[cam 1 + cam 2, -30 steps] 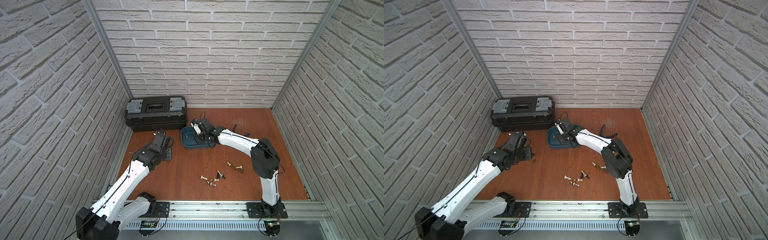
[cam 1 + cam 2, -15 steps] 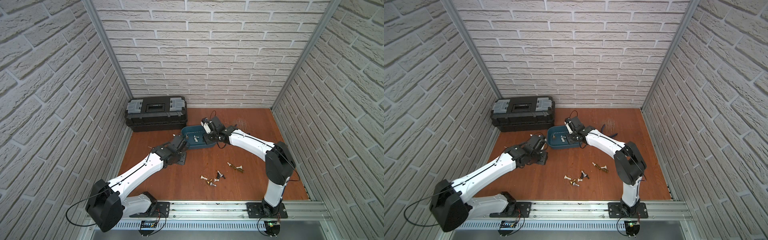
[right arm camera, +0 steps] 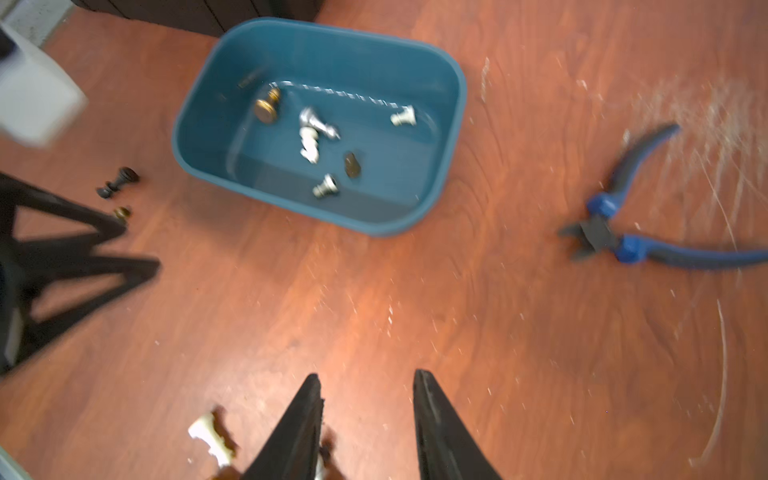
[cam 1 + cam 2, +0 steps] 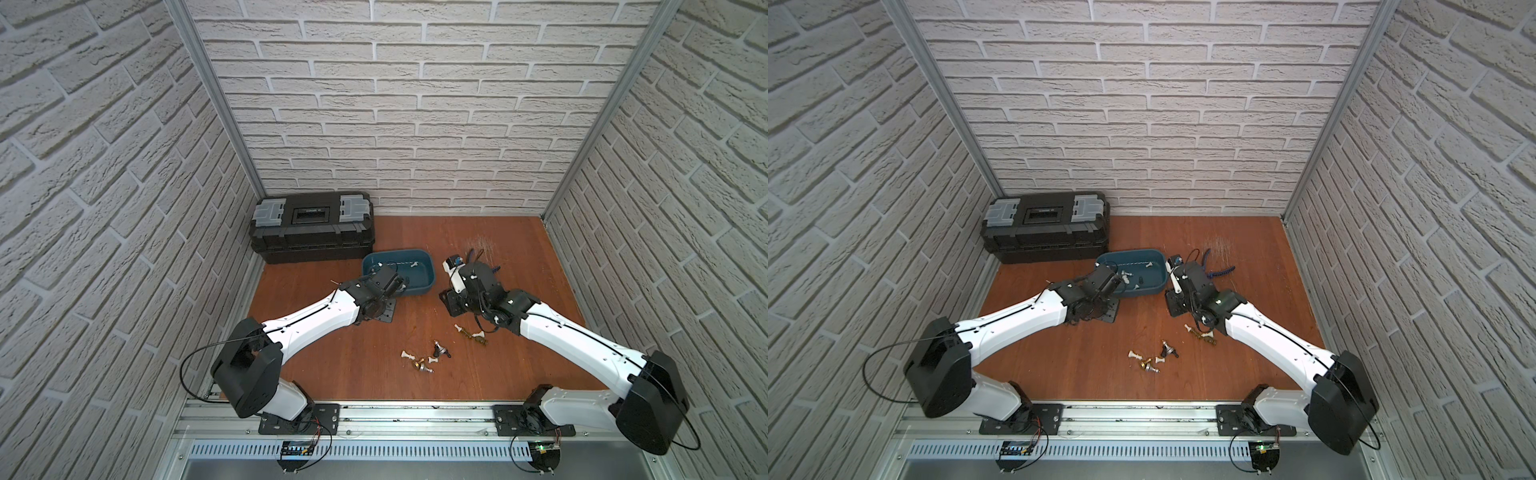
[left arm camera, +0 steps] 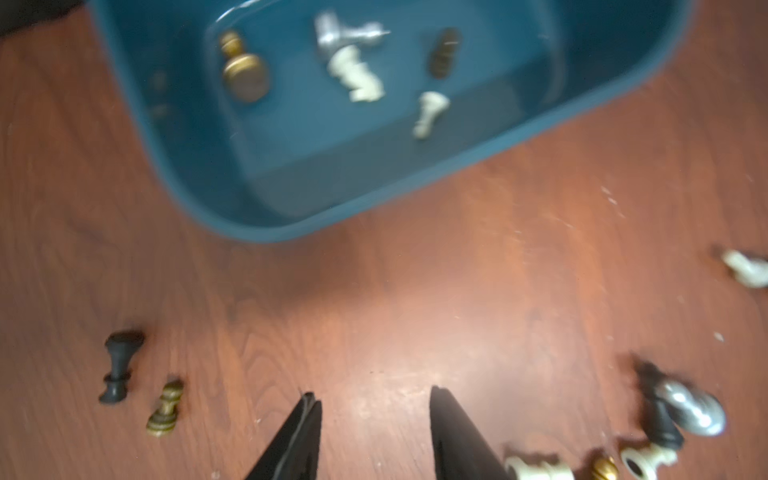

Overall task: Put the chess pieces into the storage box
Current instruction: Pick up the chess piece at the center of the board.

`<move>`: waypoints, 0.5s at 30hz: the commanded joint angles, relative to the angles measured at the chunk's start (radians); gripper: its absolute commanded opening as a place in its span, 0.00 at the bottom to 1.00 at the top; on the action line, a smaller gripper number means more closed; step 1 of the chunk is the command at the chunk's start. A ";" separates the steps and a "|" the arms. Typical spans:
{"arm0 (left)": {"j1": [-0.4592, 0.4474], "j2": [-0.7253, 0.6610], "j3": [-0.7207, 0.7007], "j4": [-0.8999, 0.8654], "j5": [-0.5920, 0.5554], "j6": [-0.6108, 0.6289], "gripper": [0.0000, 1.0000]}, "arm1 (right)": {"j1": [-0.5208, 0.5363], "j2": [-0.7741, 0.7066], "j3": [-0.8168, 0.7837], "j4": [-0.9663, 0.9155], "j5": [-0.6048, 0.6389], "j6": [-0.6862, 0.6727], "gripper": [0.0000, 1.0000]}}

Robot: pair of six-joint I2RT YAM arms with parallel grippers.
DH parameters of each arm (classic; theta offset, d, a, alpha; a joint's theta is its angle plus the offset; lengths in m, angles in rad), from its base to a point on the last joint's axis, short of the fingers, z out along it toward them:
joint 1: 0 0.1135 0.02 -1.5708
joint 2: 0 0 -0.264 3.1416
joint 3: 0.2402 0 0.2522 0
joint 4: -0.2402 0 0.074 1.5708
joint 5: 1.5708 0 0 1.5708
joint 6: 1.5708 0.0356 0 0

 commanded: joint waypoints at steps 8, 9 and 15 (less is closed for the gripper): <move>0.272 -0.109 -0.091 -0.023 -0.018 0.006 0.48 | -0.006 -0.090 -0.043 0.102 0.014 0.027 0.40; 0.280 -0.104 -0.100 -0.017 -0.005 0.017 0.48 | -0.007 -0.085 -0.043 0.108 0.013 0.027 0.40; 0.297 -0.020 -0.115 -0.021 0.021 0.036 0.46 | -0.006 -0.052 -0.035 0.116 -0.009 0.033 0.39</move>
